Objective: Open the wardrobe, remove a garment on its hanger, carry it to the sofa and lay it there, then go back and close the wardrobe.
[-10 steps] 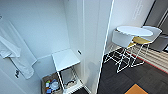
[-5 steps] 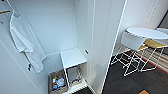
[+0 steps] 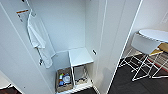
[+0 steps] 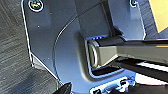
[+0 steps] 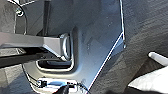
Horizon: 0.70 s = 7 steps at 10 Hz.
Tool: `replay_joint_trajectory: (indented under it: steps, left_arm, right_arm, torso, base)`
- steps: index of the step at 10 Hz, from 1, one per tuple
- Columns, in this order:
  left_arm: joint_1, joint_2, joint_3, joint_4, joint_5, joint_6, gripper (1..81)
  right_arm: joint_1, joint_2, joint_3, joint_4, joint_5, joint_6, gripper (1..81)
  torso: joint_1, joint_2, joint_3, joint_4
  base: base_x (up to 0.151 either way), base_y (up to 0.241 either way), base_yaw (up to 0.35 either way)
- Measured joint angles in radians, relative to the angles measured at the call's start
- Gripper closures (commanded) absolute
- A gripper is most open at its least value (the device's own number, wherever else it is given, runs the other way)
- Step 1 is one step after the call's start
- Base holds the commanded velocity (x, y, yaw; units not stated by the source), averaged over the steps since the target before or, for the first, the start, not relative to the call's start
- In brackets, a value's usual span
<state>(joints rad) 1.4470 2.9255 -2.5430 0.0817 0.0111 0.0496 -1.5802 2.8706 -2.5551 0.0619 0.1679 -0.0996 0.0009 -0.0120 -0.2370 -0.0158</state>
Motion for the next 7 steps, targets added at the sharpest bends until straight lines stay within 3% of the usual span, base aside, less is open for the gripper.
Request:
replay_joint_trajectory:
  steps: [7]
  left_arm:
    - [0.002,0.008,0.000,0.000,0.002,0.000,1.0]
  right_arm:
    - [0.001,0.004,-0.004,-0.001,0.001,-0.002,1.0]
  torso:
    - [0.000,0.000,0.000,0.000]
  base:
    - [0.000,0.000,0.232]
